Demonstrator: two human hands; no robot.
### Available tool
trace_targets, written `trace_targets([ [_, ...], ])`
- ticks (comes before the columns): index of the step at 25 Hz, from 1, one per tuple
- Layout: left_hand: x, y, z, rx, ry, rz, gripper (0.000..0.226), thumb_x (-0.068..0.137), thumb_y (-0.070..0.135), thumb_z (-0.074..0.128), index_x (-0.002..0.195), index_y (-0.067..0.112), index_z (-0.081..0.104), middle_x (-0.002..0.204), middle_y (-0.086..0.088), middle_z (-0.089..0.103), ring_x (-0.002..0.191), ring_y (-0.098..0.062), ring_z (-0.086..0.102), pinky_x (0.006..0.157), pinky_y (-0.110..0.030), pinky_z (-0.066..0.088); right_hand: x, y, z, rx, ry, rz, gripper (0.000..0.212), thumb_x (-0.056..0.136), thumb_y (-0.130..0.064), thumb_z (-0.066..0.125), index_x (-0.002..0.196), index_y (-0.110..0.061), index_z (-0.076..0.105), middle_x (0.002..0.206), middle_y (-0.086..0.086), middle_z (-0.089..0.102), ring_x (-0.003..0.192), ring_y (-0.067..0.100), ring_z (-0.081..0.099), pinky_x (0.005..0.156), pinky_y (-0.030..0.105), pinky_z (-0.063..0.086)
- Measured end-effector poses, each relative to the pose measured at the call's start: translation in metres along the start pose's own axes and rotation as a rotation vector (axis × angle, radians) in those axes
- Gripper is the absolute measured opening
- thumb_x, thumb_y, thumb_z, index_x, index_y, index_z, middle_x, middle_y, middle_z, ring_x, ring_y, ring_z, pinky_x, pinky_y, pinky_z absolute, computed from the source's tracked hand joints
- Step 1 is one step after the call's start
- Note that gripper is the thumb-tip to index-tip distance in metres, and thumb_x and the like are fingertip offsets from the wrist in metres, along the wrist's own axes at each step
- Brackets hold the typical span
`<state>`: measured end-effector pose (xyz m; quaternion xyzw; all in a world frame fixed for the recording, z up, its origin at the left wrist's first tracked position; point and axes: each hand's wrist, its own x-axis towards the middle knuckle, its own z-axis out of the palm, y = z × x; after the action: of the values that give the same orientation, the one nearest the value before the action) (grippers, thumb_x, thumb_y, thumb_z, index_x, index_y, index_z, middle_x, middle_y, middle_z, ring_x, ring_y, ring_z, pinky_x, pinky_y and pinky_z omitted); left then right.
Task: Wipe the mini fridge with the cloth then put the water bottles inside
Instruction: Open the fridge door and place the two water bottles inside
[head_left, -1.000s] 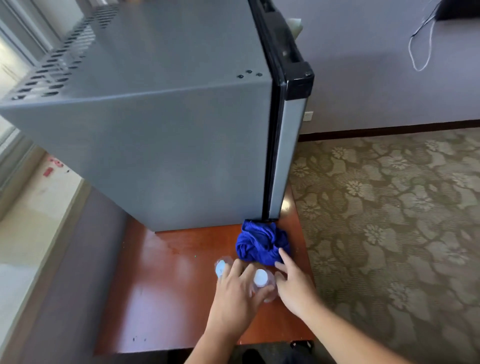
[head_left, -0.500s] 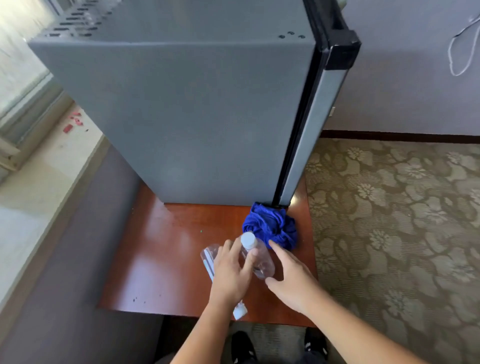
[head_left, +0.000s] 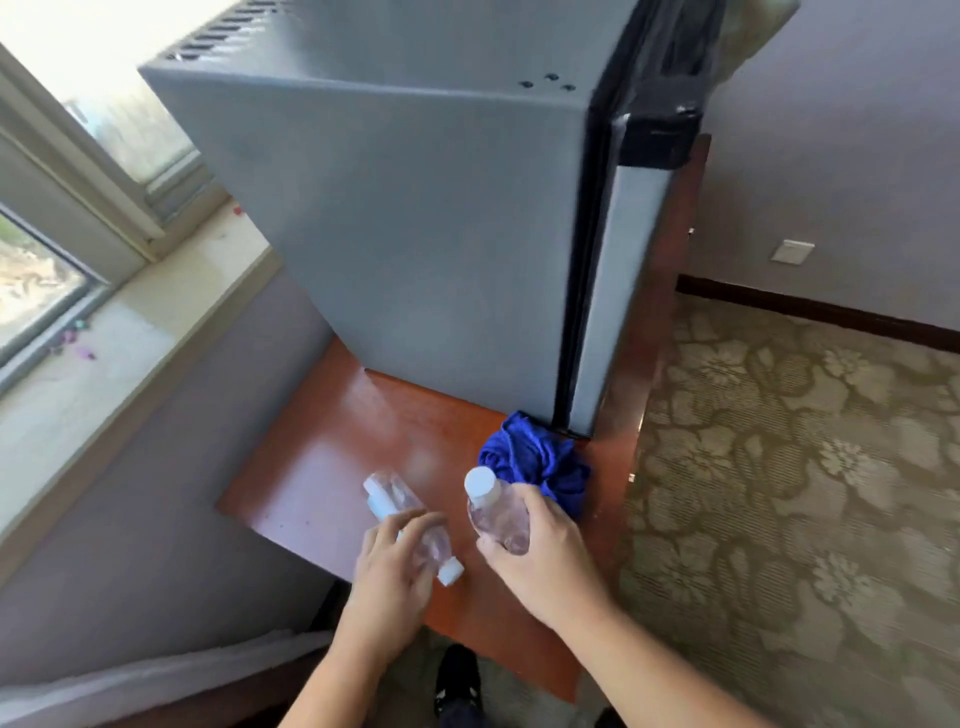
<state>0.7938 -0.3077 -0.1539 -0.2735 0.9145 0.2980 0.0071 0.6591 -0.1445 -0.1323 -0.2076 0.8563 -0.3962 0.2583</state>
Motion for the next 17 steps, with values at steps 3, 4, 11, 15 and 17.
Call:
trace_targets([
  [3, 0.006, -0.006, 0.028, 0.423, -0.190, 0.063, 0.085, 0.062, 0.006, 0.061, 0.133, 0.049, 0.049, 0.160, 0.000, 0.041, 0.142, -0.030, 0.042, 0.105, -0.046, 0.047, -0.009, 0.008, -0.061, 0.027, 0.020, -0.104, 0.058, 0.076, -0.043, 0.075, 0.131, -0.033, 0.058, 0.122, -0.011, 0.067, 0.112, 0.009, 0.063, 0.094, 0.020, 0.048],
  [4, 0.012, -0.001, 0.034, 0.461, -0.214, 0.030, 0.084, 0.064, 0.003, 0.062, 0.135, 0.048, 0.050, 0.163, -0.004, 0.037, 0.145, -0.034, 0.040, 0.106, -0.047, 0.047, -0.011, 0.012, -0.084, 0.029, 0.022, -0.125, 0.057, 0.077, -0.041, 0.077, 0.130, -0.036, 0.058, 0.120, -0.015, 0.068, 0.108, 0.002, 0.063, 0.090, 0.013, 0.046],
  [11, 0.034, 0.066, 0.046, 0.523, -0.061, -0.031, 0.038, 0.096, 0.028, 0.061, 0.133, 0.035, 0.059, 0.151, 0.004, 0.051, 0.139, -0.026, 0.039, 0.104, -0.041, 0.041, -0.033, 0.037, -0.207, 0.066, 0.000, -0.225, 0.052, 0.072, -0.057, 0.069, 0.121, -0.058, 0.052, 0.125, -0.029, 0.060, 0.115, -0.012, 0.056, 0.090, 0.018, 0.045],
  [15, 0.032, 0.128, 0.010, 0.206, 0.068, 0.028, 0.034, 0.100, 0.037, 0.056, 0.133, 0.032, 0.053, 0.129, 0.011, 0.064, 0.127, -0.021, 0.050, 0.100, -0.036, 0.040, -0.018, -0.004, -0.261, 0.073, 0.052, -0.368, 0.052, 0.074, -0.058, 0.068, 0.122, -0.062, 0.047, 0.146, -0.025, 0.046, 0.137, -0.003, 0.044, 0.110, 0.034, 0.042],
  [17, 0.031, 0.163, -0.020, -0.058, 0.165, 0.044, 0.025, 0.102, 0.040, 0.052, 0.127, 0.036, 0.054, 0.117, 0.021, 0.061, 0.119, -0.017, 0.053, 0.096, -0.033, 0.042, -0.002, -0.034, -0.276, 0.101, 0.076, -0.476, 0.054, 0.079, -0.053, 0.067, 0.130, -0.047, 0.051, 0.151, -0.016, 0.046, 0.142, 0.004, 0.043, 0.115, 0.043, 0.040],
])
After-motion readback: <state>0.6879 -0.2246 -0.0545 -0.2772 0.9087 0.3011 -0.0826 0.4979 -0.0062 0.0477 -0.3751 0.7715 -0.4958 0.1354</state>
